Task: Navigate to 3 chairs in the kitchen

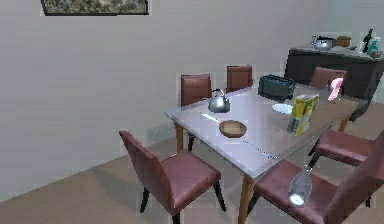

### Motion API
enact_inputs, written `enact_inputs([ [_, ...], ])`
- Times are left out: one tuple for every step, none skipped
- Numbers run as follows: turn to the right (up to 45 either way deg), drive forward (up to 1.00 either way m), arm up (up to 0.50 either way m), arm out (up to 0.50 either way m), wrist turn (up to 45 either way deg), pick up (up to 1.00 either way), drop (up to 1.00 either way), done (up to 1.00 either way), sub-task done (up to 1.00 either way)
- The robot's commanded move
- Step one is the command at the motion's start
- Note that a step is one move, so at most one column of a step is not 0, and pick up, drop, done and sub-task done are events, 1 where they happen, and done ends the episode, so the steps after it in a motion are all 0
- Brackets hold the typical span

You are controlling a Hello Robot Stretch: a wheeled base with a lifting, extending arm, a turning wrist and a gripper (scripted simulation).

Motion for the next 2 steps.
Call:
enact_inputs([
  [45.0,0.00,0.00,0.00,0.0,0.00,0.00,0.00,0.00],
  [9.0,0.00,0.00,0.00,0.0,0.00,0.00,0.00,0.00],
])
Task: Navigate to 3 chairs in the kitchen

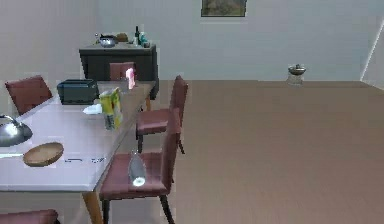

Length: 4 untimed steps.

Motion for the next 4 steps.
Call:
enact_inputs([
  [0.0,0.30,0.00,0.00,0.0,0.00,0.00,0.00,0.00],
  [-21.0,0.00,0.00,0.00,0.0,0.00,0.00,0.00,0.00],
  [0.0,0.00,0.00,0.00,0.0,0.00,0.00,0.00,1.00],
  [45.0,0.00,0.00,0.00,0.0,0.00,0.00,0.00,0.00],
])
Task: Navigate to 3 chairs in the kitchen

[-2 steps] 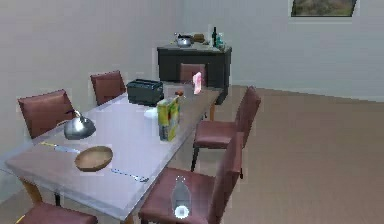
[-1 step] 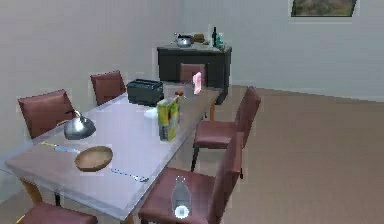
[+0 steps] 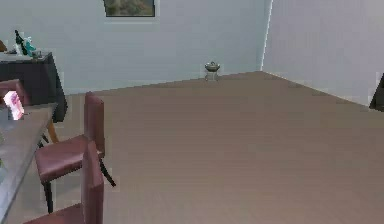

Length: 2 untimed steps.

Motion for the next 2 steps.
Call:
enact_inputs([
  [18.0,0.00,0.00,0.00,0.0,0.00,0.00,0.00,0.00],
  [0.0,0.65,0.00,0.00,0.0,0.00,0.00,0.00,0.00],
])
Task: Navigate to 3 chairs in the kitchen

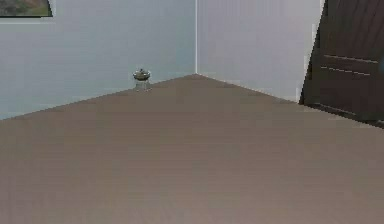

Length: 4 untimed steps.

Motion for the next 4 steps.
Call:
enact_inputs([
  [-33.0,0.00,0.00,0.00,0.0,0.00,0.00,0.00,0.00],
  [-3.0,0.00,0.00,0.00,0.0,0.00,0.00,0.00,0.00],
  [0.0,0.40,0.00,0.00,0.0,0.00,0.00,0.00,0.00],
  [-45.0,0.00,0.00,0.00,0.0,0.00,0.00,0.00,0.00],
])
